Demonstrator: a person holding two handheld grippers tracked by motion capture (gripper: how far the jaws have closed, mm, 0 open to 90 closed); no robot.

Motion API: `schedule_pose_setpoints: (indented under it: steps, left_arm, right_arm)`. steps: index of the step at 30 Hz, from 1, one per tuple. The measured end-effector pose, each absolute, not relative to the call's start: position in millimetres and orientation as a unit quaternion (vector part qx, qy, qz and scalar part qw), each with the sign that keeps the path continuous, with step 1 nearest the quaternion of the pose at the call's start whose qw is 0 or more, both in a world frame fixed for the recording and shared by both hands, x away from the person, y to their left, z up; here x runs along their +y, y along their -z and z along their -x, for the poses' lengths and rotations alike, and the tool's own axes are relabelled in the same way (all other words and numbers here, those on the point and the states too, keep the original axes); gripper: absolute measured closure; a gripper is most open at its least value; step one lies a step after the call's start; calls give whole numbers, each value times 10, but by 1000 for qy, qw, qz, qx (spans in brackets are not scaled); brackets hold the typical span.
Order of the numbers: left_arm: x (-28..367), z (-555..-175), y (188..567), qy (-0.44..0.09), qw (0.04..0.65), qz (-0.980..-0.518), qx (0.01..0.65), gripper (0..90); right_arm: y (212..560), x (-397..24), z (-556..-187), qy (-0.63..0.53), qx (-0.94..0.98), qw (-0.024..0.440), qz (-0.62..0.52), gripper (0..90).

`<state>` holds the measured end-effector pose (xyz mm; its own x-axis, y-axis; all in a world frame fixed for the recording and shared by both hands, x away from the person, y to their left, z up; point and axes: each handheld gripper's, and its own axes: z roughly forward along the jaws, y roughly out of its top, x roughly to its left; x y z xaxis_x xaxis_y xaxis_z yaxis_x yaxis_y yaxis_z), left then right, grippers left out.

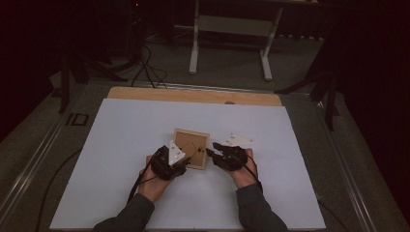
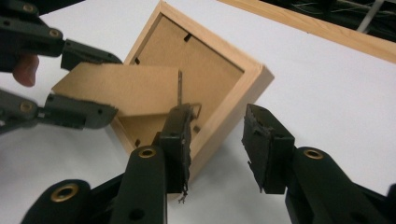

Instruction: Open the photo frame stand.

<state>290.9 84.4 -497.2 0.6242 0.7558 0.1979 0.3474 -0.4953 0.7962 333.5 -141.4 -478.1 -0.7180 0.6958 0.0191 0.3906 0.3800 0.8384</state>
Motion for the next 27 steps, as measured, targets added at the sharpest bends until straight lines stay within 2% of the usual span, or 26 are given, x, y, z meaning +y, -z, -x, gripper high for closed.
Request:
schedule_pose_setpoints:
  steps: [6,15,18,27]
  left_arm:
    - [850,-2859,5010,-287,378,-815,332,535]
    - [834,-2775,5040,-313,371,-816,313,534]
    - [835,-2767,5049,-316,372,-815,312,533]
    - [873,-2766,5082,-315,372,-817,307,528]
  right_arm:
    - [4722,-1374,-3465,-443,812,166,-341,547]
    - [4827,-1352,-3681,-454,806,100,-367,442]
    - [4868,-1342,-3717,-461,801,78,-373,442]
    - [4906,-1423,-3791,-482,793,31,-372,564]
